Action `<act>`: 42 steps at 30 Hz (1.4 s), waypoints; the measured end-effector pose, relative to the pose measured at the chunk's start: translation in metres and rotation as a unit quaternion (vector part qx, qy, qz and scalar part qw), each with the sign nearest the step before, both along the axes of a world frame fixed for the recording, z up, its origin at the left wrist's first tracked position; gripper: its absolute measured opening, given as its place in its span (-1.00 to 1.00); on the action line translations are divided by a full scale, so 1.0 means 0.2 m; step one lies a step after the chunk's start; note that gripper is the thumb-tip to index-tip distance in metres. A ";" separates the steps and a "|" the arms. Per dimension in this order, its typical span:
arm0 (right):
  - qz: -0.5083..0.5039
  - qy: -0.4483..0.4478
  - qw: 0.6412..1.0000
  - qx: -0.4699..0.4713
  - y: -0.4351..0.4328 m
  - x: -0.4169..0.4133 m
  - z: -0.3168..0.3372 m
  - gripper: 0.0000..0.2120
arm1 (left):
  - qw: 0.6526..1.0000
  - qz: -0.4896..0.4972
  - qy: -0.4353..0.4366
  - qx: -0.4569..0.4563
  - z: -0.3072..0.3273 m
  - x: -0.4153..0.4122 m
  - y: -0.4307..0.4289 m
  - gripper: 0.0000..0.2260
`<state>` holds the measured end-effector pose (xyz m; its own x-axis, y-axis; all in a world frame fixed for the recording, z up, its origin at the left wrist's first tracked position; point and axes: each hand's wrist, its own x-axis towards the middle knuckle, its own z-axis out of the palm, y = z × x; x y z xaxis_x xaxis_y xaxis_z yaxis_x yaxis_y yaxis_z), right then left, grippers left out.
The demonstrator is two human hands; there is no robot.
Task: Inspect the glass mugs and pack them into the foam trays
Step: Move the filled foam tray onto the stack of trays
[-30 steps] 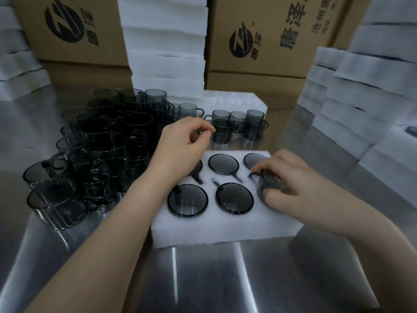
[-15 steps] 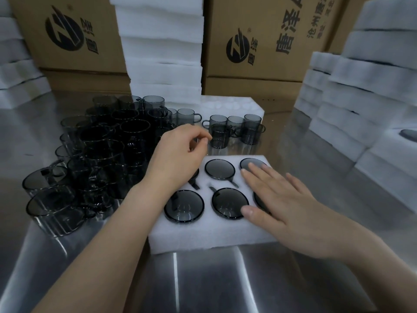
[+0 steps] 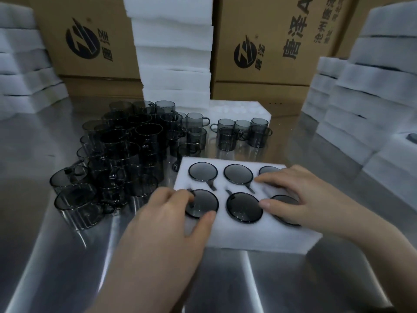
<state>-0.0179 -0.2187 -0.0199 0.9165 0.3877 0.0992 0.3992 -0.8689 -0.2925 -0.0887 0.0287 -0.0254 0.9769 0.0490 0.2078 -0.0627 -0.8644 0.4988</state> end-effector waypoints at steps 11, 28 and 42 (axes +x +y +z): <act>-0.183 0.035 0.973 -0.135 -0.17 -0.05 0.10 -0.09 | 0.962 -0.143 -0.034 -0.230 -0.09 0.47 -0.32 -0.78; -0.461 0.037 0.883 0.073 -0.53 0.44 -0.03 -0.06 | 0.935 -0.257 0.094 -0.225 -0.20 0.61 -0.48 -0.79; -0.477 0.044 0.875 0.063 -0.70 0.83 -0.01 -0.20 | 0.892 -0.198 0.093 -0.396 -0.23 0.62 -0.29 -0.79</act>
<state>0.1484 -0.3596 -0.0217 0.8232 -0.5677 -0.0016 -0.5200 -0.7529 -0.4035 0.0352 -0.0303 -0.0705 0.9642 -0.2481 0.0934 -0.1368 -0.1639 0.9770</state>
